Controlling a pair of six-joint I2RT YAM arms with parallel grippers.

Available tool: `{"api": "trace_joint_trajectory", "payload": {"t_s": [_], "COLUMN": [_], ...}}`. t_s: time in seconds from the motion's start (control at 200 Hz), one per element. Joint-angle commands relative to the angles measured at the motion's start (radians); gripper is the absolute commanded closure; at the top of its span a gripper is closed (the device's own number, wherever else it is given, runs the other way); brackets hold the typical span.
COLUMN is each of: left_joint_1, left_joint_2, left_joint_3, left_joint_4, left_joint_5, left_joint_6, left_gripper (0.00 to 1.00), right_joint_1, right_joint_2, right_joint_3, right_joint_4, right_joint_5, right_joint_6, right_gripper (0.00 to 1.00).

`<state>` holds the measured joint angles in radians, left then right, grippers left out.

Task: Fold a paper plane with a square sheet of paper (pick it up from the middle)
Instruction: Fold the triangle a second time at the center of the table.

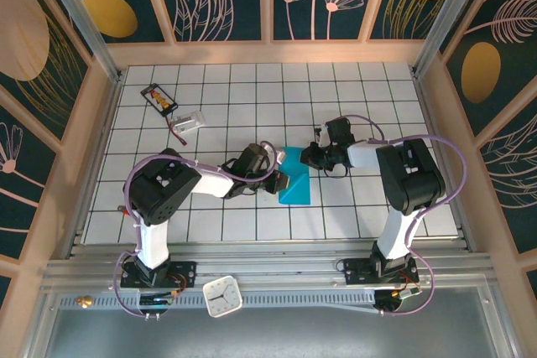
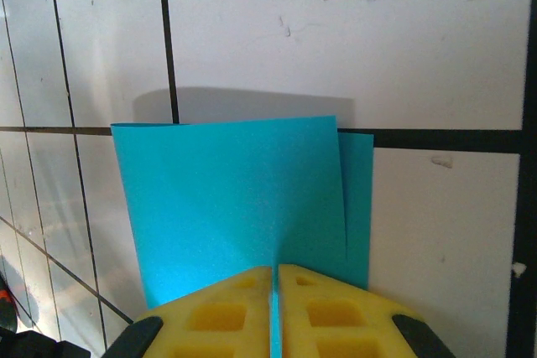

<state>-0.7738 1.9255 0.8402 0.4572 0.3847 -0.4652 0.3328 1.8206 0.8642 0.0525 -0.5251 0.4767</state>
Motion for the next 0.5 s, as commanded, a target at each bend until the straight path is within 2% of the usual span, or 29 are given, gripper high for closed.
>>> {"api": "trace_joint_trajectory", "payload": {"t_s": [0.0, 0.495], "left_joint_1": [0.008, 0.007], "left_joint_2": [0.012, -0.024], "left_joint_3": [0.014, 0.001], "left_joint_4": [-0.025, -0.035], "left_joint_5": [-0.01, -0.004], "left_joint_6": [0.011, 0.007], "left_gripper": [0.99, 0.98], "right_joint_1": [0.001, 0.002], "right_joint_2": [0.045, 0.045], "right_joint_3": [-0.013, -0.014], "right_joint_4": [-0.033, -0.036], "right_joint_5": [0.037, 0.039], "right_joint_6": [-0.015, -0.018], "right_gripper": [0.88, 0.88]}}
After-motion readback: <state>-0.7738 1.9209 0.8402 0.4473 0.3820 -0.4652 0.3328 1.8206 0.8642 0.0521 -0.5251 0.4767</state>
